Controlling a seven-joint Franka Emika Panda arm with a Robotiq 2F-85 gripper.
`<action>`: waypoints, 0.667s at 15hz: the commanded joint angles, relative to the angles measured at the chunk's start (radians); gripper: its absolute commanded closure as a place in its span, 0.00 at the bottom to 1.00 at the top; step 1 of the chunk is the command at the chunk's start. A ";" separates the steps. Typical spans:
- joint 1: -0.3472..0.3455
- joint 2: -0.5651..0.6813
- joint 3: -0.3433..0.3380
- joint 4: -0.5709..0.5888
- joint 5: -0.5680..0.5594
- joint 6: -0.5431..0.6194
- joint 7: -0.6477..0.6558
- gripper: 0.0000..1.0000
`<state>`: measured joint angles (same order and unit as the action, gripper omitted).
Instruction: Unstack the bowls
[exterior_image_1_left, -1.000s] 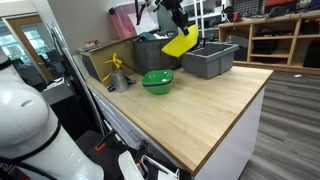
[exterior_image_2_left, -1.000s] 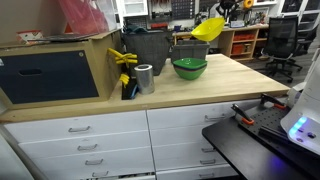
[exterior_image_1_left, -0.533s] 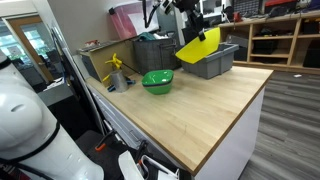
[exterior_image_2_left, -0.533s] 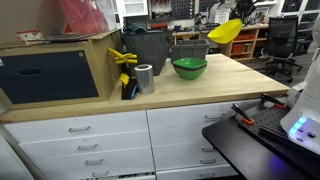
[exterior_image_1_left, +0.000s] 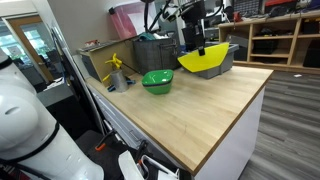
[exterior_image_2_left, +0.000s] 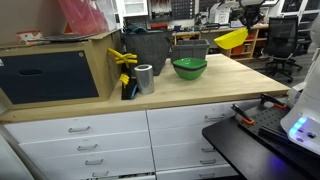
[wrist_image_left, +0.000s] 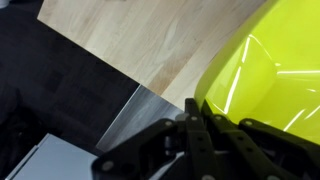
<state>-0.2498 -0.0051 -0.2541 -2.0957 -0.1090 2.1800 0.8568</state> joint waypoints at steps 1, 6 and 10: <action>0.003 0.012 0.005 -0.016 0.105 0.001 0.047 0.99; 0.003 0.087 0.003 -0.005 0.205 0.024 0.012 0.99; -0.002 0.144 -0.004 0.009 0.250 0.039 -0.004 0.99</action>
<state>-0.2488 0.1023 -0.2530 -2.1099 0.0928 2.2020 0.8712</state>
